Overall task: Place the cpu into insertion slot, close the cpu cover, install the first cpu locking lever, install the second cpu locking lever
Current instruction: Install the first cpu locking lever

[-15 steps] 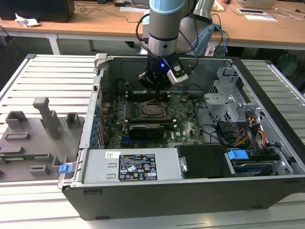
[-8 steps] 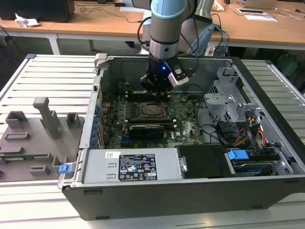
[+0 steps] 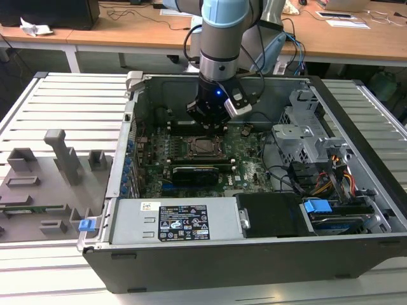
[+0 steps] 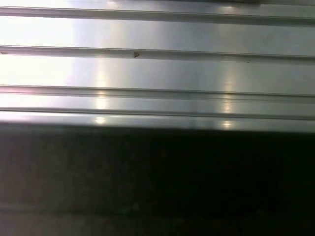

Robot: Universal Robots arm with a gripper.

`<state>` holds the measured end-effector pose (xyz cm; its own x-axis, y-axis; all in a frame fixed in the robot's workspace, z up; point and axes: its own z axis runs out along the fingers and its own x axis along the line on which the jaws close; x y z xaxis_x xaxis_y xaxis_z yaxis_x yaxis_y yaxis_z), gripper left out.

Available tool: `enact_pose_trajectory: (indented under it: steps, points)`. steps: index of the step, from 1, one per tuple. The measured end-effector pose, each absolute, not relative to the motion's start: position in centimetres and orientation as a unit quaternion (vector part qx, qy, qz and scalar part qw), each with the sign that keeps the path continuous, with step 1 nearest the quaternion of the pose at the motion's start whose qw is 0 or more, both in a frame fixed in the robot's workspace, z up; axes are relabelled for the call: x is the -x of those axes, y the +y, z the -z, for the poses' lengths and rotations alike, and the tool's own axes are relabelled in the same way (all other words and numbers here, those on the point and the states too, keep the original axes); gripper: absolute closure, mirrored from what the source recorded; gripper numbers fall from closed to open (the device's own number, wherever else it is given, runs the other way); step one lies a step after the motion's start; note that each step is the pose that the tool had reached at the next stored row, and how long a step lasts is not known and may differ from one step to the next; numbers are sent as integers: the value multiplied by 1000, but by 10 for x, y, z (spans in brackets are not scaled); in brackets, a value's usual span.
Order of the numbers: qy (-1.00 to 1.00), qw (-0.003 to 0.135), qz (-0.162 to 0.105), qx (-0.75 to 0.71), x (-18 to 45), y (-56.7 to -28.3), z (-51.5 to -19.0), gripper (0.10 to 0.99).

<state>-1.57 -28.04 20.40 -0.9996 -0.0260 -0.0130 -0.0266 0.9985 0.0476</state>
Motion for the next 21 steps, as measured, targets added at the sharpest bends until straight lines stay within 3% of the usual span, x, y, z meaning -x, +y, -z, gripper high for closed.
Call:
enact_pose_trajectory:
  steps: [21]
  points:
    - [1000,6,-6,13,16,-280,-202,980]
